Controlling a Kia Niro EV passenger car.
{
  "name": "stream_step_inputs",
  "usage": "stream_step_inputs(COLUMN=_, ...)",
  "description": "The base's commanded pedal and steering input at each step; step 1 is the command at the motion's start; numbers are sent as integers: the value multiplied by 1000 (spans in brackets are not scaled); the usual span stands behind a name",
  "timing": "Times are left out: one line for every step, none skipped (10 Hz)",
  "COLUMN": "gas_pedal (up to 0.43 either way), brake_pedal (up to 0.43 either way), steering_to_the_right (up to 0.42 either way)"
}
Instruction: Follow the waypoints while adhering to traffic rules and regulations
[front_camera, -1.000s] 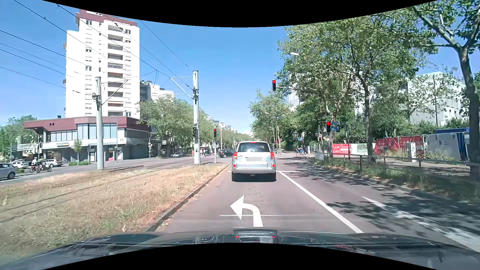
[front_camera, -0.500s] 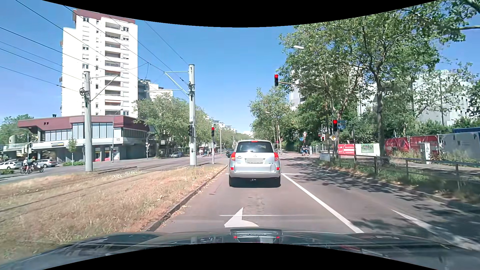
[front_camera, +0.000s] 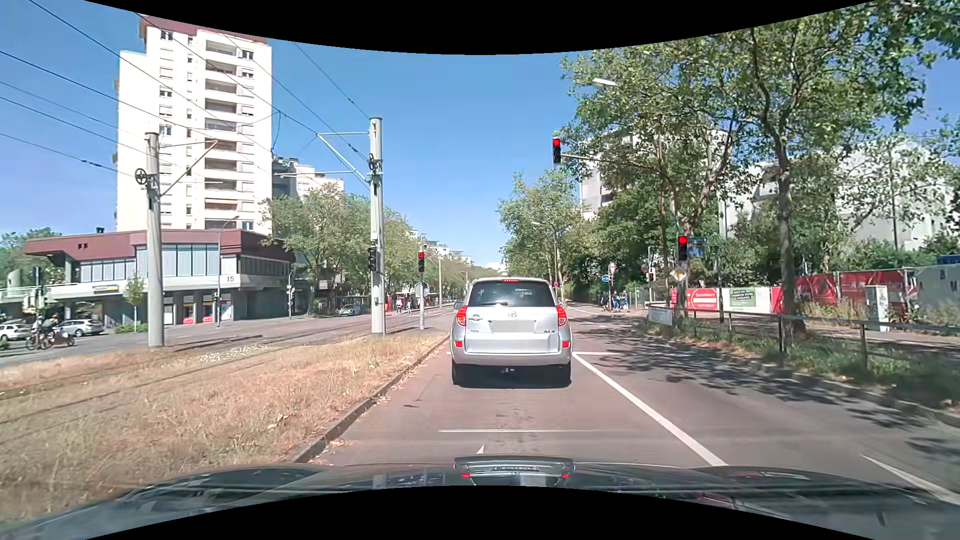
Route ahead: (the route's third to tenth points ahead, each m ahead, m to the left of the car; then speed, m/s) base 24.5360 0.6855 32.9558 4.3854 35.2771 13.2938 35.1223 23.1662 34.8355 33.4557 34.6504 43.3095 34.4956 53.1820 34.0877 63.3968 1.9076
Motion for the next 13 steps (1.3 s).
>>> stream_step_inputs(gas_pedal=0, brake_pedal=159, steering_to_the_right=2)
stream_step_inputs(gas_pedal=0, brake_pedal=165, steering_to_the_right=2)
stream_step_inputs(gas_pedal=0, brake_pedal=159, steering_to_the_right=2)
stream_step_inputs(gas_pedal=0, brake_pedal=159, steering_to_the_right=2)
stream_step_inputs(gas_pedal=0, brake_pedal=152, steering_to_the_right=2)
stream_step_inputs(gas_pedal=0, brake_pedal=146, steering_to_the_right=2)
stream_step_inputs(gas_pedal=0, brake_pedal=134, steering_to_the_right=0)
stream_step_inputs(gas_pedal=0, brake_pedal=128, steering_to_the_right=-3)
stream_step_inputs(gas_pedal=0, brake_pedal=128, steering_to_the_right=-6)
stream_step_inputs(gas_pedal=0, brake_pedal=122, steering_to_the_right=-7)
stream_step_inputs(gas_pedal=0, brake_pedal=122, steering_to_the_right=-7)
stream_step_inputs(gas_pedal=0, brake_pedal=122, steering_to_the_right=-7)
stream_step_inputs(gas_pedal=0, brake_pedal=116, steering_to_the_right=-7)
